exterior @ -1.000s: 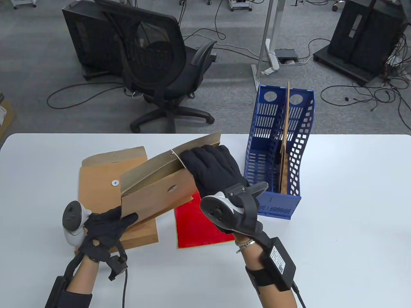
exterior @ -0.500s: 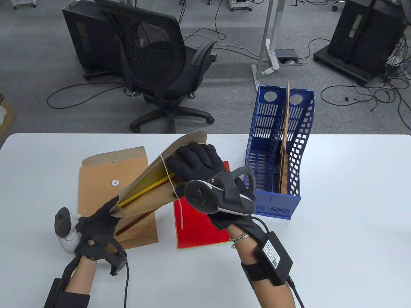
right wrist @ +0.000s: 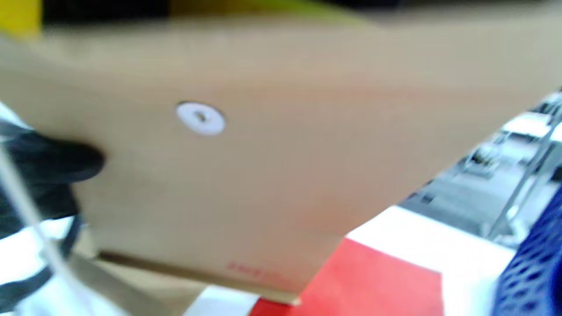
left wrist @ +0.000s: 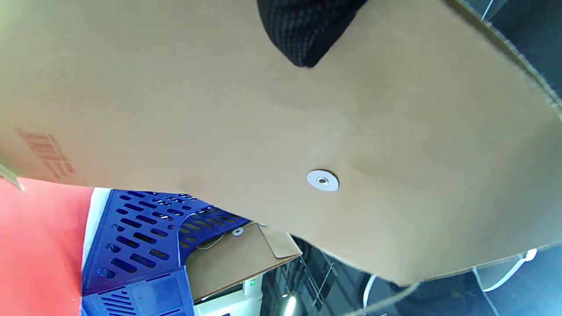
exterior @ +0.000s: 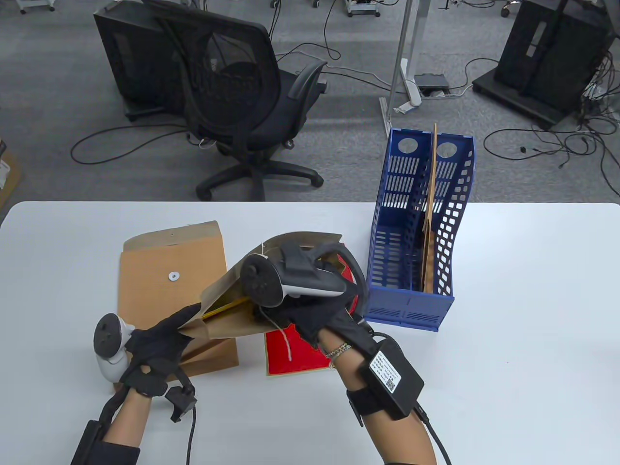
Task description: Pull cardstock from document pouches and stack
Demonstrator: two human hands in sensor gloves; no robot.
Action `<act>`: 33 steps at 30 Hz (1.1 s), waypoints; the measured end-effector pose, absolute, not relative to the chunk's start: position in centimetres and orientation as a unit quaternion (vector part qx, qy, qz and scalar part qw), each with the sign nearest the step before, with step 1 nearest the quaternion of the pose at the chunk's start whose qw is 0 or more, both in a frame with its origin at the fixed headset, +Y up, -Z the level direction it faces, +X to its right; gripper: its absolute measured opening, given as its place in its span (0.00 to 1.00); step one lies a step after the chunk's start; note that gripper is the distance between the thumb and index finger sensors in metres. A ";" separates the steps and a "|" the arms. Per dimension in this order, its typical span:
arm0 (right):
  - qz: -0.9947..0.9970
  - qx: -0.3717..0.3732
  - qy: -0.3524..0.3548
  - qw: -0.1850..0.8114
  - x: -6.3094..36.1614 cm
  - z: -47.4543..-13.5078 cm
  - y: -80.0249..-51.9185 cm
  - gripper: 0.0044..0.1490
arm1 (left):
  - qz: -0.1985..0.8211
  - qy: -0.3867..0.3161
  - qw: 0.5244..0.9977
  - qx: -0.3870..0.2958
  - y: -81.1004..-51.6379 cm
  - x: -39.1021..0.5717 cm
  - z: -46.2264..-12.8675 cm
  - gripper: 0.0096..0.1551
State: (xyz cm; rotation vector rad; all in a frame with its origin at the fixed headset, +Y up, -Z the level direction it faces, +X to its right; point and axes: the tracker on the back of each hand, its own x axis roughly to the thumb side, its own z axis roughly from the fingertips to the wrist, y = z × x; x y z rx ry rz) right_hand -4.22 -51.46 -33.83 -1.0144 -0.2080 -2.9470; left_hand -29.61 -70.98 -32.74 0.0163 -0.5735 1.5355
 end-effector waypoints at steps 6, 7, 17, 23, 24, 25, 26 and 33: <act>-0.935 -0.343 -0.064 -0.064 -4.3 -35.1 -52.1 0.29 | 0.690 -0.245 0.681 0.012 -71.3 -29.9 -32.7 0.26; -0.936 -0.342 -0.053 -0.066 -4.3 -35.1 -51.9 0.26 | 0.687 -0.249 0.683 0.010 -71.2 -29.8 -32.8 0.26; -0.923 -0.348 0.133 -0.093 -2.2 -32.3 -46.1 0.24 | 0.673 -0.224 0.705 0.001 -71.2 -30.8 -32.8 0.27; -0.889 -0.258 0.355 -0.131 1.6 -28.9 -41.8 0.24 | 0.694 -0.213 0.688 0.013 -70.9 -31.9 -32.7 0.26; -0.878 -0.226 0.396 -0.143 2.5 -28.3 -41.2 0.25 | 0.699 -0.206 0.684 0.014 -71.0 -32.2 -32.7 0.26; -0.871 -0.210 0.417 -0.152 3.1 -27.9 -40.9 0.25 | 0.704 -0.200 0.682 0.014 -71.0 -32.4 -32.7 0.26; -0.858 -0.194 0.447 -0.165 4.0 -27.5 -40.4 0.25 | 0.709 -0.187 0.679 0.017 -71.2 -32.7 -32.6 0.26; -0.783 -0.084 0.581 -0.206 8.2 -24.5 -40.6 0.28 | 0.754 -0.127 0.644 0.005 -71.9 -35.1 -32.6 0.27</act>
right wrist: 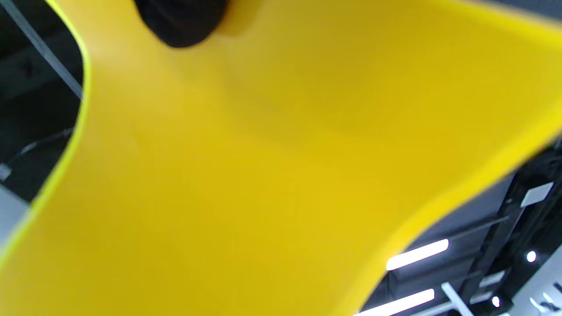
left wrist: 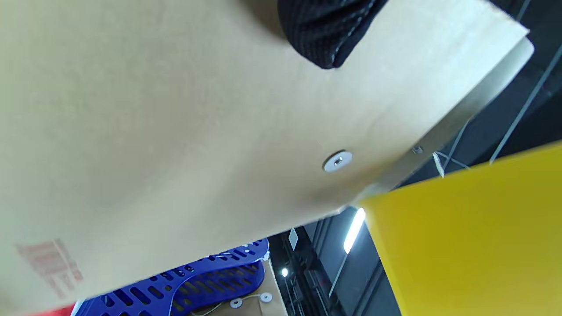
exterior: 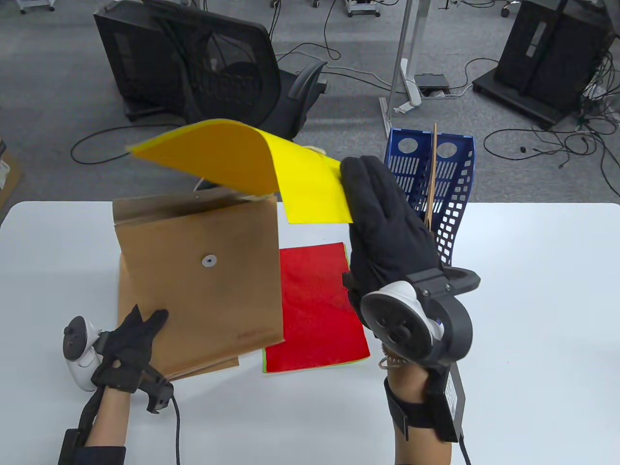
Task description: Pull cardstock from document pouches and stack
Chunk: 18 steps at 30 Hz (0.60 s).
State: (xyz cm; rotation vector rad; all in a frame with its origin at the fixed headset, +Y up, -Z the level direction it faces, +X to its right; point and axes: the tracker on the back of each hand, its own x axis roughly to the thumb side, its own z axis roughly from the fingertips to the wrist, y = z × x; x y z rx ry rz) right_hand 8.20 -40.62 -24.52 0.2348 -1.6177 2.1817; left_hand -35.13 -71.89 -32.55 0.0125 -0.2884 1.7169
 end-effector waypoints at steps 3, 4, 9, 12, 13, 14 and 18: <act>0.761 0.095 -0.610 0.198 8.7 -24.4 -42.8 0.29 | 0.775 -0.102 0.624 0.009 -72.2 -36.3 -32.4 0.26; 0.767 0.105 -0.605 0.184 8.7 -24.8 -44.0 0.29 | 0.781 -0.094 0.617 0.008 -72.2 -36.8 -32.3 0.26; 0.845 0.104 -0.518 0.086 7.2 -28.7 -53.0 0.29 | 0.799 -0.072 0.596 0.010 -71.9 -38.9 -31.6 0.26; 0.887 0.123 -0.444 0.032 5.6 -31.1 -59.0 0.29 | 0.800 -0.056 0.597 0.010 -71.8 -40.0 -31.2 0.26; 0.895 0.133 -0.426 0.014 5.1 -31.6 -60.4 0.29 | 0.799 -0.052 0.599 0.007 -71.7 -40.2 -31.1 0.26; 0.903 0.149 -0.403 -0.018 4.4 -32.2 -62.4 0.29 | 0.796 -0.048 0.603 0.000 -71.7 -40.6 -31.0 0.26; 0.911 0.208 -0.334 -0.124 2.2 -33.1 -68.0 0.29 | 0.785 -0.034 0.618 -0.019 -71.9 -41.4 -30.9 0.26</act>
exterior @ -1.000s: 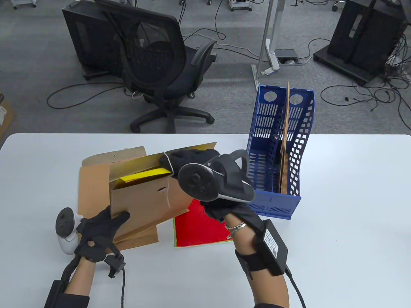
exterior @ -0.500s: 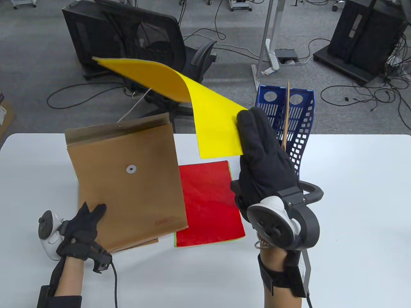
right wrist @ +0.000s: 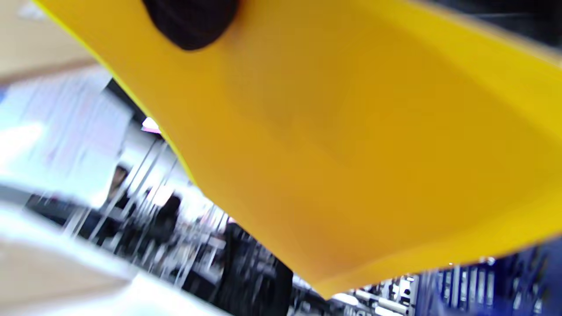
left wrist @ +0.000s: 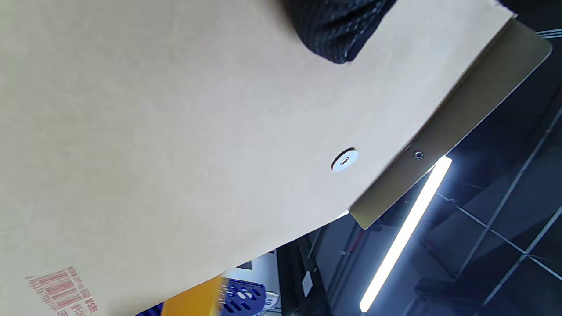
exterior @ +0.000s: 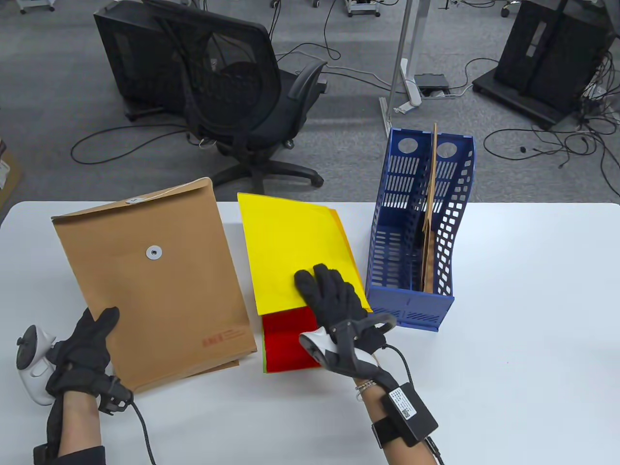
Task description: Pull cardstock from document pouches and stack
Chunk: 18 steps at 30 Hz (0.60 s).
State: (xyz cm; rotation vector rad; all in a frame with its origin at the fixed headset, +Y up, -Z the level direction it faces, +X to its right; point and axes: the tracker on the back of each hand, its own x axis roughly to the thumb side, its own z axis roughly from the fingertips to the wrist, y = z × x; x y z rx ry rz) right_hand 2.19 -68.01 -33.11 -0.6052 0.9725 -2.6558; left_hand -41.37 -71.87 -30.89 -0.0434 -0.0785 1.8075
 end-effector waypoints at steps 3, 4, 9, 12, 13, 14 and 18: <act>-0.909 -0.231 0.282 0.202 1.1 -33.2 -71.6 0.29 | 0.787 -0.027 0.615 -0.023 -72.2 -41.4 -30.9 0.26; -0.910 -0.235 0.261 0.220 0.9 -33.1 -72.6 0.29 | 0.788 -0.027 0.615 -0.023 -72.3 -41.3 -31.0 0.26; -0.938 -0.235 0.161 0.200 1.2 -33.1 -75.2 0.32 | 0.783 -0.021 0.621 -0.032 -72.6 -41.0 -31.2 0.26; -0.961 -0.213 0.042 0.170 1.7 -33.4 -76.0 0.43 | 0.784 -0.016 0.619 -0.036 -72.9 -41.0 -31.3 0.26; -0.965 -0.210 0.000 0.157 1.9 -33.5 -76.2 0.45 | 0.784 -0.013 0.619 -0.037 -72.9 -41.0 -31.3 0.26; -0.966 -0.211 -0.050 0.138 2.0 -33.7 -76.4 0.47 | 0.783 -0.011 0.620 -0.039 -73.0 -41.1 -31.3 0.26; -0.977 -0.182 -0.097 0.048 2.9 -33.6 -76.4 0.46 | 0.783 -0.002 0.621 -0.040 -72.9 -41.1 -31.1 0.27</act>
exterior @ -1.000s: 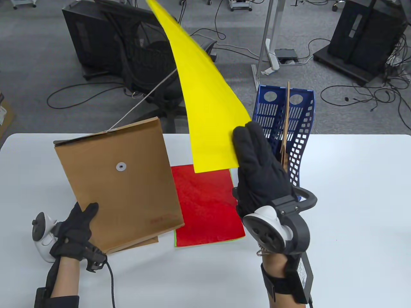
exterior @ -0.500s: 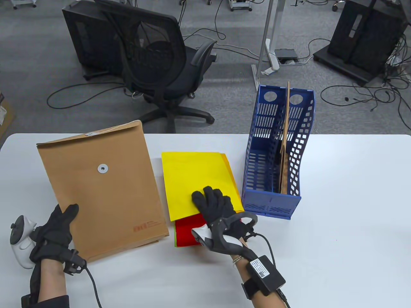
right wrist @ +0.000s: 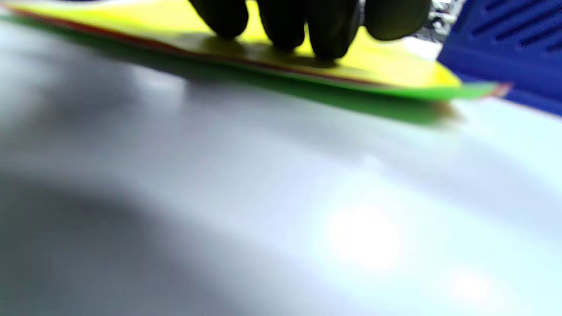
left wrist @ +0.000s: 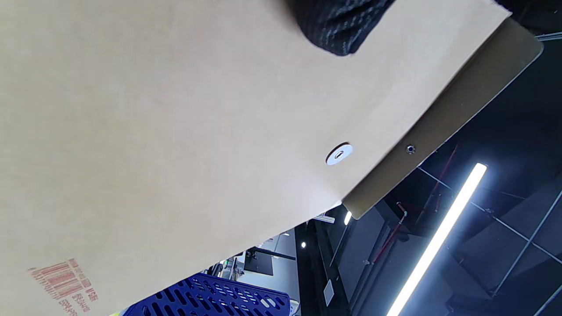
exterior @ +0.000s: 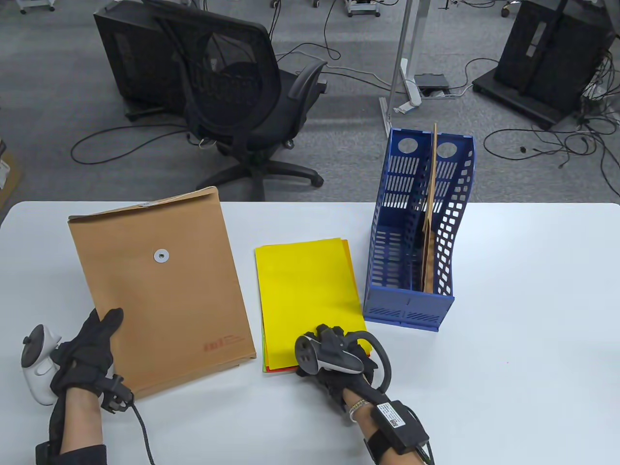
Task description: Pull cardstock from document pouches and stack
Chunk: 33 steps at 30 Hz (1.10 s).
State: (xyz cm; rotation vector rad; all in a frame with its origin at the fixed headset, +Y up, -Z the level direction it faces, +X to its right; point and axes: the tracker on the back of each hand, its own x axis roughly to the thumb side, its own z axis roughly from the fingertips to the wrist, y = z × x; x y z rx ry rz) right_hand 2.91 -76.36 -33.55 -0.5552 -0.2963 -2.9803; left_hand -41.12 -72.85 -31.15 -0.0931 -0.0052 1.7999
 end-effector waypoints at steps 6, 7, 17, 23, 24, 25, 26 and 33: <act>-0.987 -0.155 0.005 -0.046 4.3 -30.3 -72.7 0.47 | 0.765 0.067 0.640 -0.041 -73.2 -42.4 -31.9 0.31; -0.988 -0.149 0.019 -0.039 4.6 -29.4 -72.0 0.47 | 0.751 0.104 0.651 -0.042 -73.5 -42.9 -32.2 0.31; -0.992 -0.102 0.076 -0.025 7.0 -26.9 -71.1 0.49 | 0.695 0.231 0.669 -0.124 -76.4 -44.3 -35.5 0.35; -0.991 -0.108 0.074 -0.007 6.8 -27.0 -71.5 0.50 | 0.678 0.275 0.661 -0.166 -78.2 -44.3 -36.0 0.41; -0.991 -0.108 0.073 -0.007 6.8 -27.0 -71.5 0.50 | 0.668 0.283 0.668 -0.169 -78.2 -44.4 -36.0 0.41; -0.991 -0.108 0.073 -0.007 6.7 -27.0 -71.5 0.50 | 0.663 0.282 0.674 -0.166 -78.1 -44.5 -36.0 0.42; -0.991 -0.109 0.072 -0.008 6.7 -27.0 -71.6 0.50 | 0.655 0.282 0.682 -0.160 -78.0 -44.6 -36.0 0.43; -0.992 -0.110 0.063 -0.014 6.8 -27.0 -71.6 0.50 | 0.603 0.314 0.722 -0.130 -76.8 -44.5 -35.5 0.45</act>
